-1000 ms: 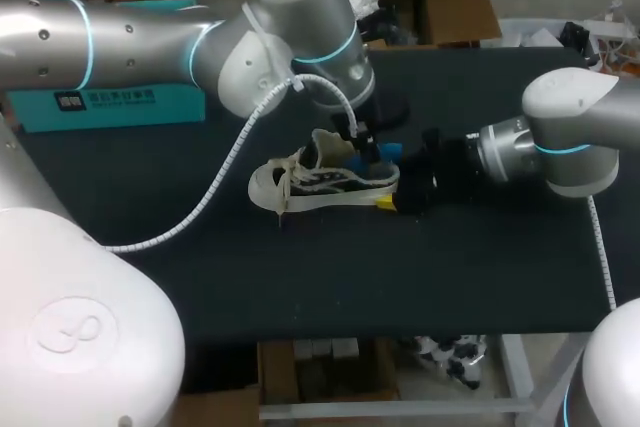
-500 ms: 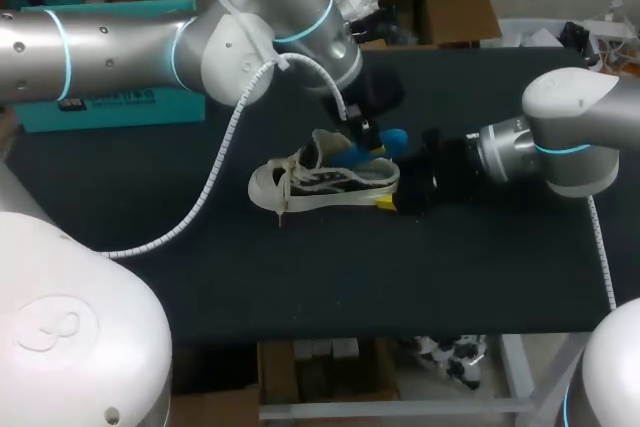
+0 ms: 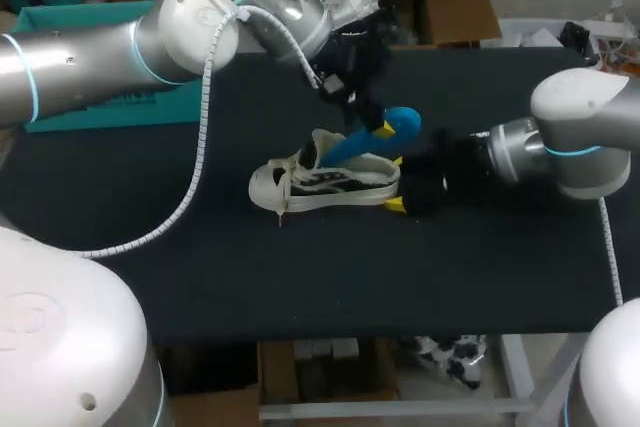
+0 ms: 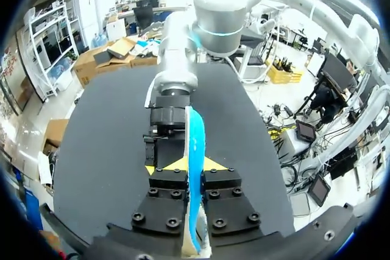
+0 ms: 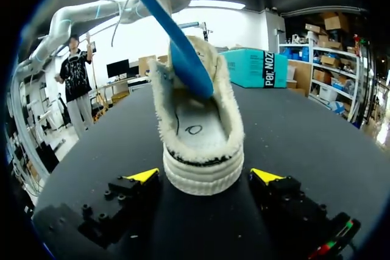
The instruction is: Open the shoe tongue, take the insole out of the shoe, put the insole back into the shoe, and pack the shoe into the shoebox
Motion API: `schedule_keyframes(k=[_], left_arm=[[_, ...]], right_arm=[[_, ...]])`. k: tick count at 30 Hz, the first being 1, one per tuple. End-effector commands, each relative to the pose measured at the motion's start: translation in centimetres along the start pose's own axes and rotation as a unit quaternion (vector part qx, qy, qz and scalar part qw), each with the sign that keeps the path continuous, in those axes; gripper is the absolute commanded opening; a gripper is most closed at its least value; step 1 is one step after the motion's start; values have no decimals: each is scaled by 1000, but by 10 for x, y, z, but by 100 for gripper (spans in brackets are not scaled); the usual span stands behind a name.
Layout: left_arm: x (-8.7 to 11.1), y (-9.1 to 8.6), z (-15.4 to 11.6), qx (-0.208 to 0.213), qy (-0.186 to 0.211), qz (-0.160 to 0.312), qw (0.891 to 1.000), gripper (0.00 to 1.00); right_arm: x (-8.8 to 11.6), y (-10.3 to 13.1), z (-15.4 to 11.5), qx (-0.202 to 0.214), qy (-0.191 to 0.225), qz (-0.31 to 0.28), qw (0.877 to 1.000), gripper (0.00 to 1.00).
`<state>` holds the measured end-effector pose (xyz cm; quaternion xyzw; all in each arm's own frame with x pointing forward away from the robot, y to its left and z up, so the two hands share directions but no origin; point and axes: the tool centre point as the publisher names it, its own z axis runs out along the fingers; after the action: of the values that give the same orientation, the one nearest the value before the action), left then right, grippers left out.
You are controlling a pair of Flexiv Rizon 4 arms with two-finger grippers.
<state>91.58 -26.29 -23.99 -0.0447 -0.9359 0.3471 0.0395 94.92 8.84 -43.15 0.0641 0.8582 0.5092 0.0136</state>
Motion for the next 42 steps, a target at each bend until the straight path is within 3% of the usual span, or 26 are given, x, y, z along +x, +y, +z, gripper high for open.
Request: schedule_keyframes(k=[1,8,16,18,27,33,37,42], left_arm=[[6,-6,-24,45,25,16,999,0],[18,-30,-60,120,41,39,991,0],[24,-50,-104,181,46,44,981,0],[22,-61,-123,179,62,58,980,0],[22,-61,-123,179,62,58,980,0],[22,-61,-123,179,62,58,980,0],[25,-44,-139,273,22,64,960,0],[39,-31,-168,338,-23,84,937,0]], right_arm=[[14,2,-28,18,-12,0,1000,100],[16,13,-61,50,-23,-15,998,100],[17,20,-80,63,-30,-29,997,100],[16,22,-83,65,-29,-33,997,100],[10,32,-86,92,-7,-44,995,100],[-7,48,-88,127,21,-50,990,100],[-18,63,-89,154,36,-58,986,100],[-28,77,-85,185,51,-66,979,100]])
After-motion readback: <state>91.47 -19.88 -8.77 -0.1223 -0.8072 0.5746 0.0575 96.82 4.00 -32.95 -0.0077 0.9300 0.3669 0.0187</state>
